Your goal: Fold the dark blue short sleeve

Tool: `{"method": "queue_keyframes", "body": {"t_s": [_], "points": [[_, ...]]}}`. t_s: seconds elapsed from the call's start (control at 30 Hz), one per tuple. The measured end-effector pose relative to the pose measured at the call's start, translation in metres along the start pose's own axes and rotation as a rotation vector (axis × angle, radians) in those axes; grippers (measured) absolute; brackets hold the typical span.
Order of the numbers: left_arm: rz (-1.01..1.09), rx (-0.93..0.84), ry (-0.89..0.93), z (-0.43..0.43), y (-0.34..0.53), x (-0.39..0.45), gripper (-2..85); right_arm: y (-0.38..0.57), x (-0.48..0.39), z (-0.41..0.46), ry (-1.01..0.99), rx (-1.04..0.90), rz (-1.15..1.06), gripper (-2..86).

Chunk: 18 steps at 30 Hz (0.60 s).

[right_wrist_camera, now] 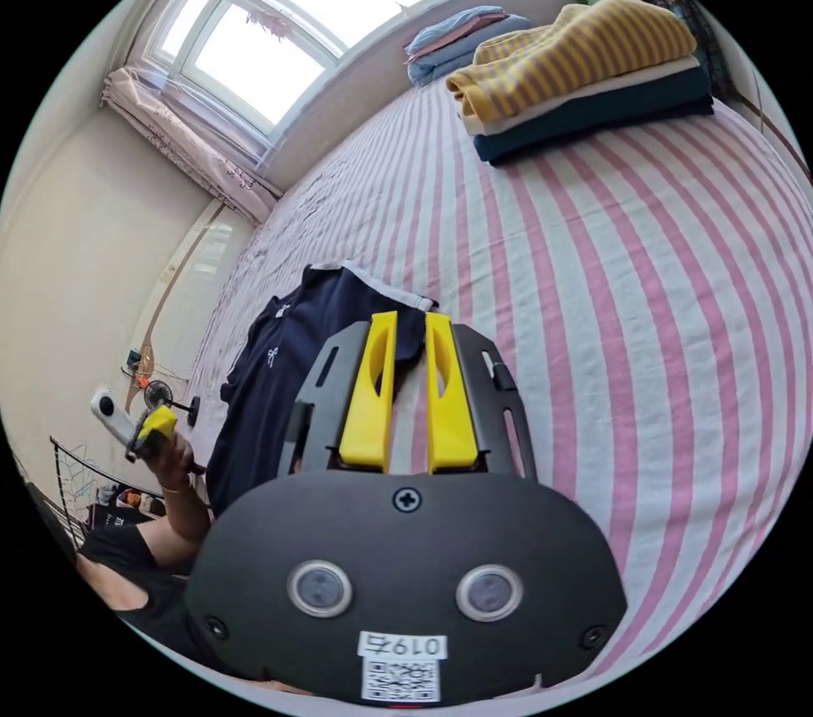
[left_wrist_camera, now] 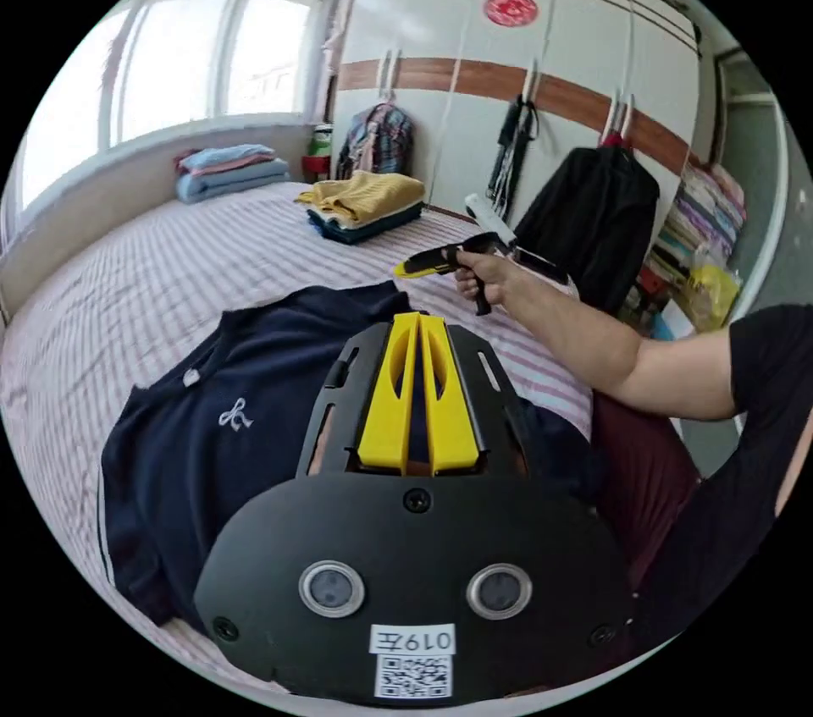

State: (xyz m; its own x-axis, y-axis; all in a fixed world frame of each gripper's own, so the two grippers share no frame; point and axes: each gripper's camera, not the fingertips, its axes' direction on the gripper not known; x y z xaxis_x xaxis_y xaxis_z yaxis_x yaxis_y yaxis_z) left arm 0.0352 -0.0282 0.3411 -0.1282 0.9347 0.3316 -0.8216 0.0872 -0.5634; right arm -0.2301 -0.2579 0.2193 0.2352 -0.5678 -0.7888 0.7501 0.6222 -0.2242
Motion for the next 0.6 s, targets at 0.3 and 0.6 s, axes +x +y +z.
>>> {"method": "queue_keyframes", "body": {"t_s": [0.3, 0.6], "points": [[0.44, -0.289, -0.177, 0.169, 0.037, 0.067, 3.0, -0.039, 0.016, 0.02, -0.108, -0.217, -0.087, 10.1], [0.469, -0.335, -0.251, 0.202, 0.099, 0.058, 9.0, -0.036, 0.009, 0.033, -0.162, -0.269, -0.143, 9.2]]}}
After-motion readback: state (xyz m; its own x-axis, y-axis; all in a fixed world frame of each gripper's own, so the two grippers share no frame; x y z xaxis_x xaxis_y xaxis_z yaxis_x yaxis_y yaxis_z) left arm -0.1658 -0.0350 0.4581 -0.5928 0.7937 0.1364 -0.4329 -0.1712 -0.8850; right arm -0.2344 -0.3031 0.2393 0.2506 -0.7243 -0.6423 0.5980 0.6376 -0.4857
